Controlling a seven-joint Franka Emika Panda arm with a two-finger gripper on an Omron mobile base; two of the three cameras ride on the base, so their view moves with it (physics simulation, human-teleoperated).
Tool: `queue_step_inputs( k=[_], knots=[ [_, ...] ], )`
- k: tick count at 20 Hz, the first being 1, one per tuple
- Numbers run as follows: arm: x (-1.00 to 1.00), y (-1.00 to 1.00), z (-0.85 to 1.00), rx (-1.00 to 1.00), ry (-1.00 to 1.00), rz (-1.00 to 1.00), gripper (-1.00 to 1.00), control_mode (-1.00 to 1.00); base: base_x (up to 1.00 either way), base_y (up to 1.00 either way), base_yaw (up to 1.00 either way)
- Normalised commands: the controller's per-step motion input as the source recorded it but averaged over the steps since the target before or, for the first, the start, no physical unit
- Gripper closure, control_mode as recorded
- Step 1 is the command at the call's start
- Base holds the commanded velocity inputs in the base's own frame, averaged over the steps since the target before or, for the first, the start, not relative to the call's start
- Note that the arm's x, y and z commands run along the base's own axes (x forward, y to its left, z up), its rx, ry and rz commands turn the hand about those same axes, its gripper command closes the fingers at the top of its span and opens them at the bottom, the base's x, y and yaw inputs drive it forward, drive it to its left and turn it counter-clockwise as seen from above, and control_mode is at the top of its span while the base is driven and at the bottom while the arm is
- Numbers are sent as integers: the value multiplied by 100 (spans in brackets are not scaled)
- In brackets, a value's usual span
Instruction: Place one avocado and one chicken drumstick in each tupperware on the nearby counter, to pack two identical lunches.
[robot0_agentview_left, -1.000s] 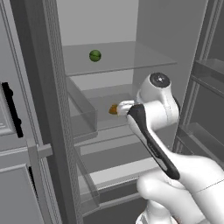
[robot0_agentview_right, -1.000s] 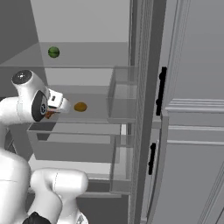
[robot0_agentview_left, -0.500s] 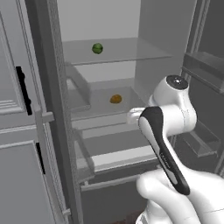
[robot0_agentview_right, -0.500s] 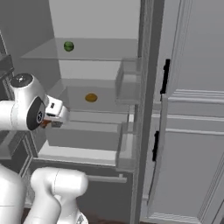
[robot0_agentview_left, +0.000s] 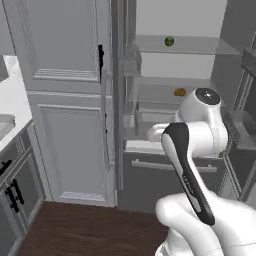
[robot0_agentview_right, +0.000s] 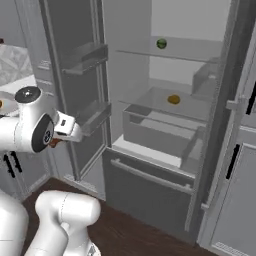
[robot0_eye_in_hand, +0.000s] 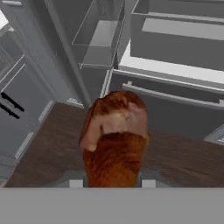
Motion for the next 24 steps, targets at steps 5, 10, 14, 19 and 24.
queue_step_inputs(
  k=[5,10,14,19,24],
  knots=[
    [0,0,0,0,0,0,100,100,-46,0,87],
    [0,0,0,0,0,0,100,100,43,1,90],
    [0,0,0,0,0,0,100,100,100,-1,52],
    [0,0,0,0,0,0,100,100,100,-17,15],
    [0,0,0,0,0,0,100,100,100,-44,2]
  ],
)
